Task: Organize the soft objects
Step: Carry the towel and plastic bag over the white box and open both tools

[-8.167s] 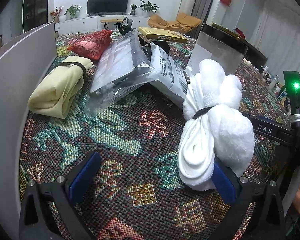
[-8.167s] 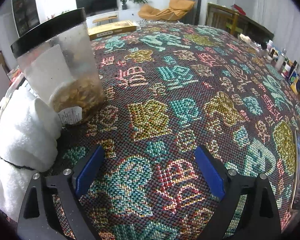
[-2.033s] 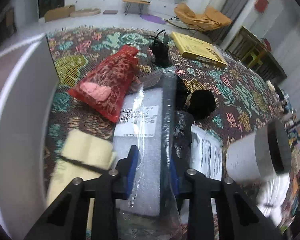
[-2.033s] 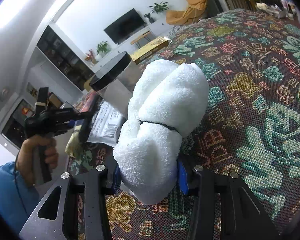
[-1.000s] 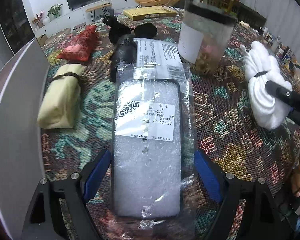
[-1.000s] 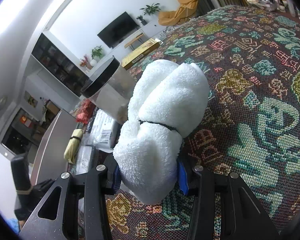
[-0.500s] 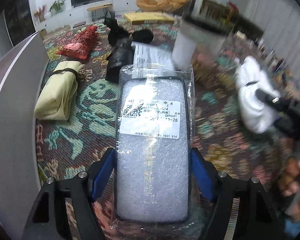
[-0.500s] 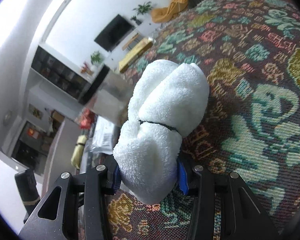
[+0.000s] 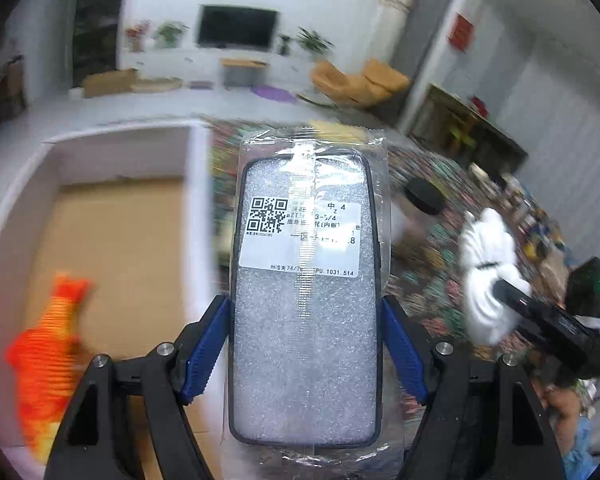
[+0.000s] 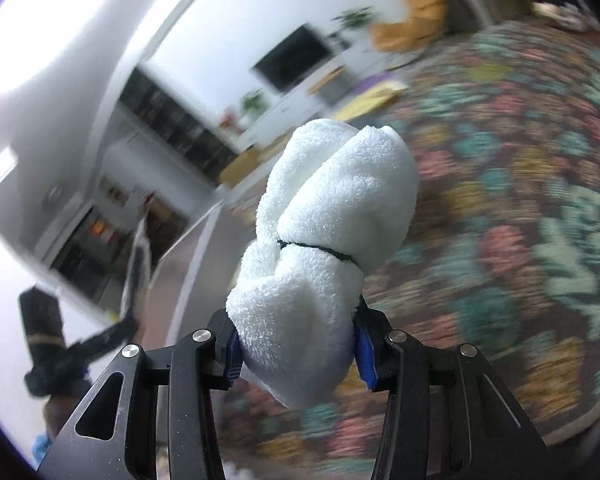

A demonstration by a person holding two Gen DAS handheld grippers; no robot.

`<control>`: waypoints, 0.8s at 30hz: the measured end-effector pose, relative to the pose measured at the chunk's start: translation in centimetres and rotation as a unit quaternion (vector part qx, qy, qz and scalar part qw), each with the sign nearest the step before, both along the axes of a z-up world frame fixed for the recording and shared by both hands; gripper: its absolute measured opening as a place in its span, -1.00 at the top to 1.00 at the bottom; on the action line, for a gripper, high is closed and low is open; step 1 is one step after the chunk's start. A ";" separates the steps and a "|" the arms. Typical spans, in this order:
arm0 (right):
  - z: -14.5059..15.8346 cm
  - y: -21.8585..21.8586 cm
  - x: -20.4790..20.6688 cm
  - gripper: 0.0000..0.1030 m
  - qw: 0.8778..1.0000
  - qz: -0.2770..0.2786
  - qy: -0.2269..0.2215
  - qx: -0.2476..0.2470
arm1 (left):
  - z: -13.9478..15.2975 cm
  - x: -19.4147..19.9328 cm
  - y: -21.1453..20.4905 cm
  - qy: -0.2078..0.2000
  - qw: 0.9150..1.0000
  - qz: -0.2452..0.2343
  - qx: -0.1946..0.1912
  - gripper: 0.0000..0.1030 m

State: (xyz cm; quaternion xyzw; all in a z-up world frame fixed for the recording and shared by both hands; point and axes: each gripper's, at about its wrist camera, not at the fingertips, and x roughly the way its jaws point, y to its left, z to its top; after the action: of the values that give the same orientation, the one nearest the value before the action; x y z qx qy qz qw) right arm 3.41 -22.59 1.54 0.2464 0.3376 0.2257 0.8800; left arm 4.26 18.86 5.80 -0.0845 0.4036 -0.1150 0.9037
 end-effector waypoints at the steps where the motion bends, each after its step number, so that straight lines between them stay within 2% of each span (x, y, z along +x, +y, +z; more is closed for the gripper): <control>1: 0.8 2.0 -0.2 0.08 1.000 0.024 -0.005 -0.004 | 0.8 -0.6 2.0 -0.010 1.000 0.017 0.010 -0.44; 5: 4.3 10.9 -0.8 0.08 0.991 0.128 -0.028 -0.023 | 2.4 -2.5 8.5 -0.032 0.995 0.081 0.055 -0.44; 8: 6.2 18.2 -1.1 0.04 0.978 0.199 -0.045 -0.050 | 2.0 -3.5 12.1 -0.021 0.990 0.117 0.080 -0.46; 10: 6.1 22.4 -1.2 -0.16 0.969 0.229 -0.048 -0.079 | 0.6 -3.5 13.6 -0.004 0.985 0.137 0.105 -0.63; 11: 5.8 24.2 -1.0 -0.48 0.965 0.241 -0.047 -0.093 | 0.0 -3.6 14.0 0.002 0.984 0.142 0.112 -0.76; 12: 5.2 26.3 -0.7 -0.65 0.959 0.261 -0.041 -0.101 | -0.8 -3.6 14.6 0.009 0.981 0.150 0.119 -0.78; 14: 4.2 28.4 -0.3 -0.62 0.955 0.273 -0.029 -0.116 | -2.0 -3.6 15.3 0.021 0.977 0.167 0.128 -0.78; 16: 3.9 28.4 -0.6 -0.62 0.955 0.267 -0.036 -0.125 | -2.7 -4.0 15.8 0.020 0.976 0.178 0.124 -0.78; 20: 3.4 25.6 -0.3 -0.63 0.960 0.227 -0.053 -0.156 | -3.1 -4.3 15.2 0.008 0.978 0.175 0.113 -0.78; 24: 1.3 19.5 1.5 -0.63 0.971 0.142 -0.028 -0.190 | -2.7 -4.2 12.3 -0.008 0.987 0.142 0.072 -0.78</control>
State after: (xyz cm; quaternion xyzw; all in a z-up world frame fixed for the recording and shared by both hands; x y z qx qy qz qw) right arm 4.91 -3.09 2.86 0.0173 0.3814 0.2869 0.8786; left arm 0.04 31.14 3.14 -0.0749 0.3874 0.0431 0.9178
